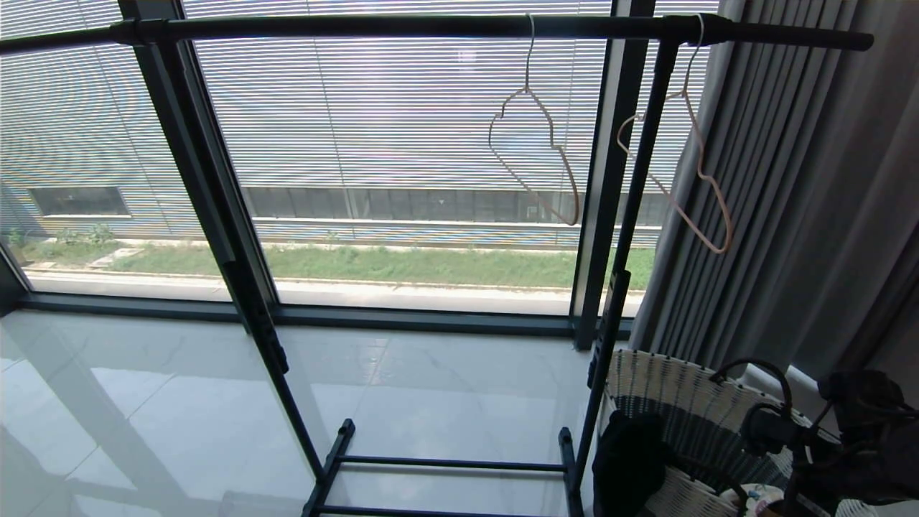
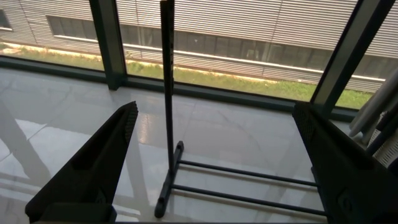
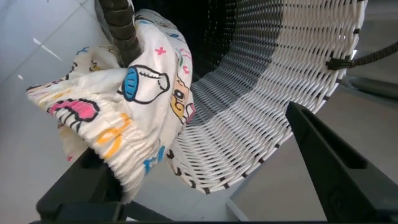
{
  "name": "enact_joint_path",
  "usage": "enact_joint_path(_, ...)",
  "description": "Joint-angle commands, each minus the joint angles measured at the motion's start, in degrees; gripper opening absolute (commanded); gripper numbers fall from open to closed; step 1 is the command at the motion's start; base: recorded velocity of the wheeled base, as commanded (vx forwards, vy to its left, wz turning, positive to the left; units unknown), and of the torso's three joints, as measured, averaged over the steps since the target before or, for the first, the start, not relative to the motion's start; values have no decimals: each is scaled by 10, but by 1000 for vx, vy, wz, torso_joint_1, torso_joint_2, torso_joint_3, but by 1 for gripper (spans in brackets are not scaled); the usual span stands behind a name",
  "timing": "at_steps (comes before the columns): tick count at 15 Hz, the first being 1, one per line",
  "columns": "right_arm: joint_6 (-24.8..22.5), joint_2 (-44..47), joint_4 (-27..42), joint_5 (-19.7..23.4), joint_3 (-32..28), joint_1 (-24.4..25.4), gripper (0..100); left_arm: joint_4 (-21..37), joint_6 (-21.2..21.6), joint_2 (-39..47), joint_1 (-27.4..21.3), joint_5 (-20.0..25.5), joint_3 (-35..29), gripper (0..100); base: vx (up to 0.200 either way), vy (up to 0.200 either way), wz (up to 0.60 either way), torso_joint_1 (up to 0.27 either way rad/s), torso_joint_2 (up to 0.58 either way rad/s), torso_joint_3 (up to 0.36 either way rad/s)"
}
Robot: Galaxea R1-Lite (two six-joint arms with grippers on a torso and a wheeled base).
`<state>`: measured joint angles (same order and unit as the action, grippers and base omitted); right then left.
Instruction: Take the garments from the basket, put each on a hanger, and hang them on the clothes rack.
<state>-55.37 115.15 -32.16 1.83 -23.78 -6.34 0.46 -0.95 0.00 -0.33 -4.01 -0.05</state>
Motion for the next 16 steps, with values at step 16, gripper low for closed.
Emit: enact_joint_path(16,130,-528,543,3,-184,114,0,0,-2,0,-1,0,0,100,0,0,0,0,0,0)
